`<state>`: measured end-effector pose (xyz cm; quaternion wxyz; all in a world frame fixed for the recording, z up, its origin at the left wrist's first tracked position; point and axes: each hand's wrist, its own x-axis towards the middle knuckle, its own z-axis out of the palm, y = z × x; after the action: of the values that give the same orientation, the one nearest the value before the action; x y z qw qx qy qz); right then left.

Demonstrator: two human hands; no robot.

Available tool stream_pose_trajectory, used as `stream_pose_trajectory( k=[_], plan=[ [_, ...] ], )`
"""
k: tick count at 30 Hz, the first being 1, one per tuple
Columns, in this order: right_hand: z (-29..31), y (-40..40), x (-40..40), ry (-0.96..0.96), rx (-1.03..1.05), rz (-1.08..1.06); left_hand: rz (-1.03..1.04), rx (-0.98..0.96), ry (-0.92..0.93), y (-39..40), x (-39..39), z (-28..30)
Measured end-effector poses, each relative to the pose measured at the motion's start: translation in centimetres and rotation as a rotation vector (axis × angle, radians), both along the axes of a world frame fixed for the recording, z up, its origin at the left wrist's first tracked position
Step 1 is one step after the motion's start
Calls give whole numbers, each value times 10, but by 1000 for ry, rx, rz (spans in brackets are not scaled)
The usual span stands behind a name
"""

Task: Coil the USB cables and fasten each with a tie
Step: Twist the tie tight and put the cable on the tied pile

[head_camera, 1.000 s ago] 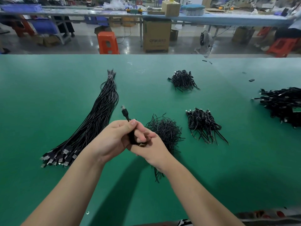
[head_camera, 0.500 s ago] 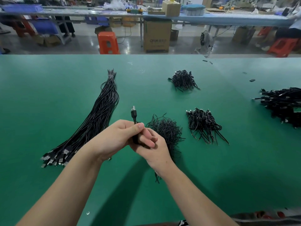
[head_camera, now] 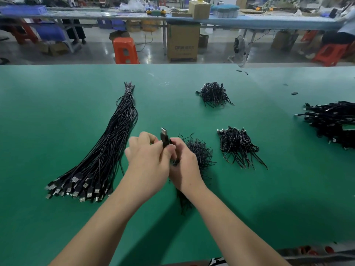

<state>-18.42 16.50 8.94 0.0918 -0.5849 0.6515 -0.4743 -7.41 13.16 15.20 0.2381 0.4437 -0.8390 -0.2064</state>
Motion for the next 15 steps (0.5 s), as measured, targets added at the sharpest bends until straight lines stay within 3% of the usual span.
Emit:
stream_pose_trajectory(
  k=[5, 11, 15],
  plan=[
    [-5, -4, 0, 129, 217, 10, -30, 144, 117, -13, 1, -9],
    [10, -1, 2, 68, 270, 28, 139, -4, 357, -16, 1, -22],
    [13, 1, -2, 111, 348, 47, -35, 103, 247, -31, 8, -23]
  ],
)
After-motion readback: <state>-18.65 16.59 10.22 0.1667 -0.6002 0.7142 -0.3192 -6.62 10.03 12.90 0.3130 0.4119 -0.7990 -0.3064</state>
